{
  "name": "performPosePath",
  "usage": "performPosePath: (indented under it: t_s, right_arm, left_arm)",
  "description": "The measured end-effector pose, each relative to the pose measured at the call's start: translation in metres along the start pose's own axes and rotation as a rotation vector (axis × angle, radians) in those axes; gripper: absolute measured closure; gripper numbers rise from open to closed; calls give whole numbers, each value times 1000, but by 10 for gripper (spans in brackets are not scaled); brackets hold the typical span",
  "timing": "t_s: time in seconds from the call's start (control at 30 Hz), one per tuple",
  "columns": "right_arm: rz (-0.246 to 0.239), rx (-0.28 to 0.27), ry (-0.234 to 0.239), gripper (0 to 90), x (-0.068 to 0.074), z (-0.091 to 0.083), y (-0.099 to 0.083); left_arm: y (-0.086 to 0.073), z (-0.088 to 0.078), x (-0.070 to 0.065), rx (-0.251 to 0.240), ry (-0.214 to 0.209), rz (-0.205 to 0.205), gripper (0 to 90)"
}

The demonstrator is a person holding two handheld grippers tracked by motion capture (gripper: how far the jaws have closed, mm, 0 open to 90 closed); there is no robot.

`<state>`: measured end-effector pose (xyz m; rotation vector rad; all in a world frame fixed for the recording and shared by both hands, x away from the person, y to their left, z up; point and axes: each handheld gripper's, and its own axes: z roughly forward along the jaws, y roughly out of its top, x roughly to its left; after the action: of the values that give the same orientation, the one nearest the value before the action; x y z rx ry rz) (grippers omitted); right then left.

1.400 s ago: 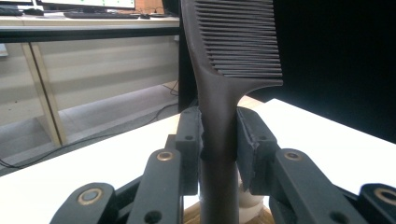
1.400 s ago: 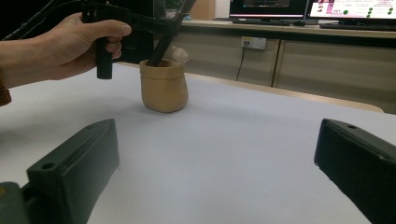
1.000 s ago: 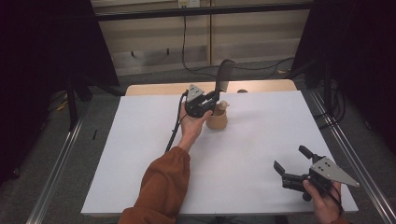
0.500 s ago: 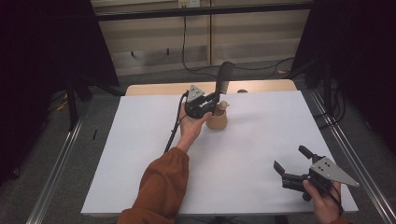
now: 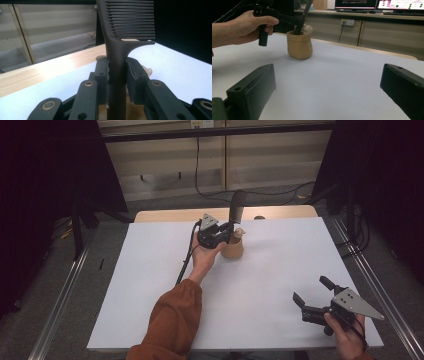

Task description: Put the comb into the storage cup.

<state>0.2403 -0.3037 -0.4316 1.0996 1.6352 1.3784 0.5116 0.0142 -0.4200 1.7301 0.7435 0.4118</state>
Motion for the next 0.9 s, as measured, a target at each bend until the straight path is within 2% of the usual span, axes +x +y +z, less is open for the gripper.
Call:
performPosePath:
  t_s: [0.3,0.5,0.67,0.9]
  right_arm:
    - [-2,2,3,0,0,0,0]
    - [-2,5,5,0,0,0,0]
    - [-5,5,5,0,0,0,0]
    - [-6,8,6,0,0,1,-1]
  left_arm:
    - [-8,2,4,29,-11,-16,727]
    - [-9,3,3,43,-2,-6,726]
    - [-9,3,3,46,-15,2,724]
    - [-9,3,4,52,-10,11,714]
